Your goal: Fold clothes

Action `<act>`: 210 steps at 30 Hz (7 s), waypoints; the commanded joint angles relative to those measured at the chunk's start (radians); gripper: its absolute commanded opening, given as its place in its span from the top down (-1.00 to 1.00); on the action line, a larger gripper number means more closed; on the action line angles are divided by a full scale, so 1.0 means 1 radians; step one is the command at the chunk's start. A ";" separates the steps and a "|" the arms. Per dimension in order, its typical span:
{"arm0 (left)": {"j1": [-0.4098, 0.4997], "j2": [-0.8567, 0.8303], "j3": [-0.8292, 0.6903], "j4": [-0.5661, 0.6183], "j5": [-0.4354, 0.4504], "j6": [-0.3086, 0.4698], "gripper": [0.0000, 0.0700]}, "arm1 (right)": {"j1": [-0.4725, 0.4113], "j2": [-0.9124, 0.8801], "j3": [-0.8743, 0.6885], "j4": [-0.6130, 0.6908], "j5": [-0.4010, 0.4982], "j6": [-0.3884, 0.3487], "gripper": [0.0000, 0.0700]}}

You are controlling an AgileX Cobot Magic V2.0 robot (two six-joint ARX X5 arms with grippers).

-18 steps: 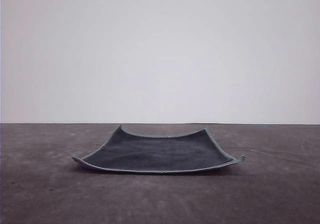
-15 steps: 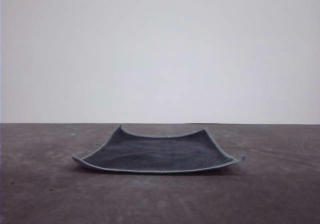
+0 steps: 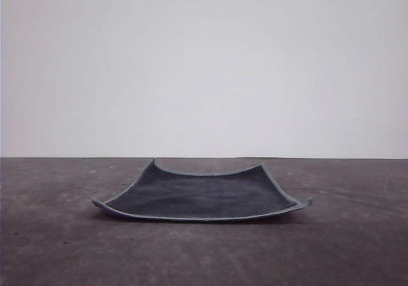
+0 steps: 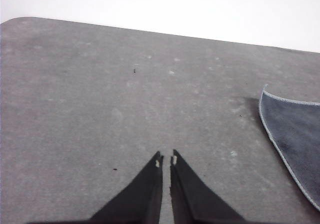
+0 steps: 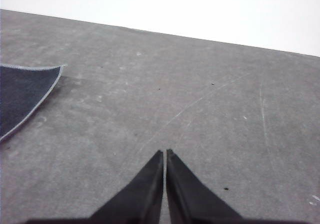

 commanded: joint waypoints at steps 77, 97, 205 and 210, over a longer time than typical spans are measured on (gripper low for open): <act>-0.064 1.091 0.861 -0.289 0.192 0.110 0.97 | 0.004 1.044 0.871 -0.350 -0.181 0.058 0.99; -0.064 1.208 0.861 -0.229 0.319 0.105 -0.06 | 0.004 1.130 0.871 -0.333 -0.233 0.069 -0.33; -0.196 2.140 1.712 -0.657 0.555 0.223 0.99 | 0.205 2.065 1.611 -0.620 -0.591 0.011 1.00; -0.197 2.089 1.712 -0.730 0.551 0.259 0.99 | 0.208 2.059 1.611 -0.719 -0.590 -0.048 1.00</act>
